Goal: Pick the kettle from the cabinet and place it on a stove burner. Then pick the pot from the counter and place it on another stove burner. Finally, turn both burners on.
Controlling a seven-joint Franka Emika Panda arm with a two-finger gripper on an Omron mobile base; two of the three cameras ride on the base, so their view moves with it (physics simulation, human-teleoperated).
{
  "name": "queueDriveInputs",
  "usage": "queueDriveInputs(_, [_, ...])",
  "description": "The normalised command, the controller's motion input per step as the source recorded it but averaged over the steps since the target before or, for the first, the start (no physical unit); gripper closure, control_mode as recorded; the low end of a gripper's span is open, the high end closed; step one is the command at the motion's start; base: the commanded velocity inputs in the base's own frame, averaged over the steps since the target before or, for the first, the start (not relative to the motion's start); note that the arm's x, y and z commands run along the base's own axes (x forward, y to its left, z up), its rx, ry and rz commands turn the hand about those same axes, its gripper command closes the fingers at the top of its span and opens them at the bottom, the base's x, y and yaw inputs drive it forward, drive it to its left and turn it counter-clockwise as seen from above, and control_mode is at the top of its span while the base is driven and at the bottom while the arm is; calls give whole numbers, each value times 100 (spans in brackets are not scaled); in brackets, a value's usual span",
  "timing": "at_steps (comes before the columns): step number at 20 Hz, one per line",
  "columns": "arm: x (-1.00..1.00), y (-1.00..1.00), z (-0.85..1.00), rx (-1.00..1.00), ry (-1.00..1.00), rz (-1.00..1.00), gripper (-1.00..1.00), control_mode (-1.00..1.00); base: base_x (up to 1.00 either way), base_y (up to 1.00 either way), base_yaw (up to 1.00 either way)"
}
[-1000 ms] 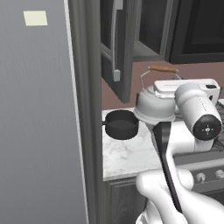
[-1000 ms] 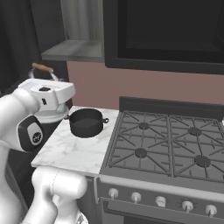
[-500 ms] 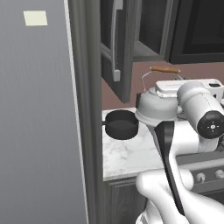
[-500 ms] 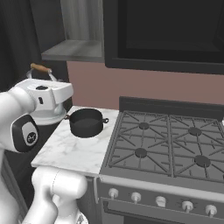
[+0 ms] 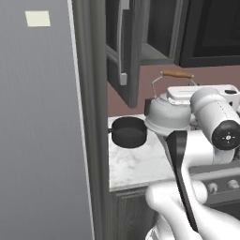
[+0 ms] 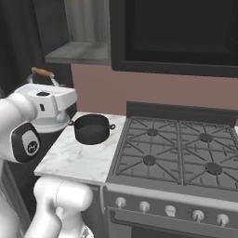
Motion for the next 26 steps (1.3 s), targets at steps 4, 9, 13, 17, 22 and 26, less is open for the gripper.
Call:
queueDriveInputs(4, [0,0,0,0,0,0,100,100,-45,-25,-3])
queueDriveInputs(9, [0,0,0,0,0,0,100,100,-30,-31,-1])
queueDriveInputs(13, [0,0,0,0,0,0,100,100,-15,-45,0])
queueDriveInputs(17, [0,0,0,0,0,0,100,100,-9,-52,0])
queueDriveInputs(22, [0,0,0,0,0,0,100,100,-11,-54,0])
queueDriveInputs(26, [0,0,0,0,0,0,100,100,-9,-51,0])
